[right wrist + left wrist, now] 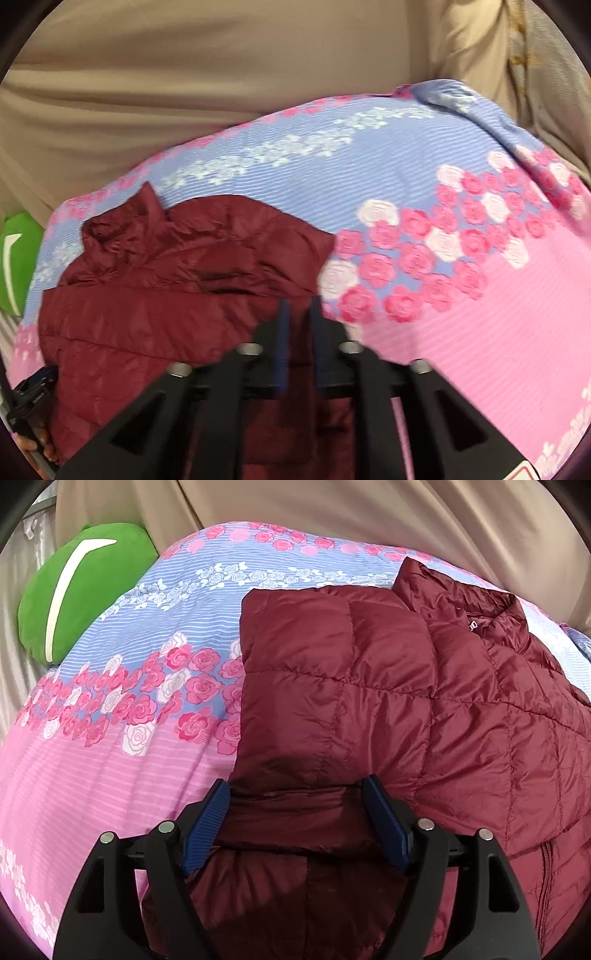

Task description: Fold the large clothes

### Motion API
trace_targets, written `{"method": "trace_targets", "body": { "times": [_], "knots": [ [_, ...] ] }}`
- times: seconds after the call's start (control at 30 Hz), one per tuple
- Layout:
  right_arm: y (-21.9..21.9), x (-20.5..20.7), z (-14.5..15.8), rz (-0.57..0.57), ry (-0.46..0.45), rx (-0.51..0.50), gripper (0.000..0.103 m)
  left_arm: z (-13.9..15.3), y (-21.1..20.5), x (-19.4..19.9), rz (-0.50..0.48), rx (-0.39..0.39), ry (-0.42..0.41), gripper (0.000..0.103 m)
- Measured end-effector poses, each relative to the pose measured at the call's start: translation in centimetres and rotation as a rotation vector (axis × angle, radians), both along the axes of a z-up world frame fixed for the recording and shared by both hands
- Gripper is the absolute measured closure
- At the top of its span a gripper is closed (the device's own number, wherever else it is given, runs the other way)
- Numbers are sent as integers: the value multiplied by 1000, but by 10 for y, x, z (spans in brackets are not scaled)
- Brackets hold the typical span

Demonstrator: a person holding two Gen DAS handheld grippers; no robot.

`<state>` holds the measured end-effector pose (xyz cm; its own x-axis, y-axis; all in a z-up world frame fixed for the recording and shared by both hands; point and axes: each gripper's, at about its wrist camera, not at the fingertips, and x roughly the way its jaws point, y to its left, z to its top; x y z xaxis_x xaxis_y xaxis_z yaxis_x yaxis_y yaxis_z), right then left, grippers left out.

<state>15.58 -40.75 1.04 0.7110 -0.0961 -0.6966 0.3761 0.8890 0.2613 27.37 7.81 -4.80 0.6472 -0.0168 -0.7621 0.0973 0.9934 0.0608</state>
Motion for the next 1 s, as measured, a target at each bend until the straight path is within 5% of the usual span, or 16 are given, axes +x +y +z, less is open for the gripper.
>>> {"method": "trace_targets", "body": {
  "times": [0.03,0.13,0.33,0.4,0.5,0.7,0.8,1.0],
  "knots": [
    [-1,-1,-3,-4,-11,5,60,-1,2,1,10,-4,6,21],
    [1,8,-14,31,23,6,101,-2,10,5,23,-59,29,18],
    [14,-5,36,48,-188,-79,102,-2,8,2,25,-44,27,18],
    [11,11,25,43,-127,-107,102,-3,7,1,25,-43,28,17],
    [-2,47,-31,64,76,-59,103,-3,7,2,19,-36,30,15],
    [-7,13,-5,-8,-34,4,93,-3,6,2,22,-27,30,15],
    [14,-2,13,78,-93,11,90,-3,5,2,24,-20,27,15],
    [34,11,-34,158,55,-19,103,-4,5,2,29,-27,37,13]
  ]
}}
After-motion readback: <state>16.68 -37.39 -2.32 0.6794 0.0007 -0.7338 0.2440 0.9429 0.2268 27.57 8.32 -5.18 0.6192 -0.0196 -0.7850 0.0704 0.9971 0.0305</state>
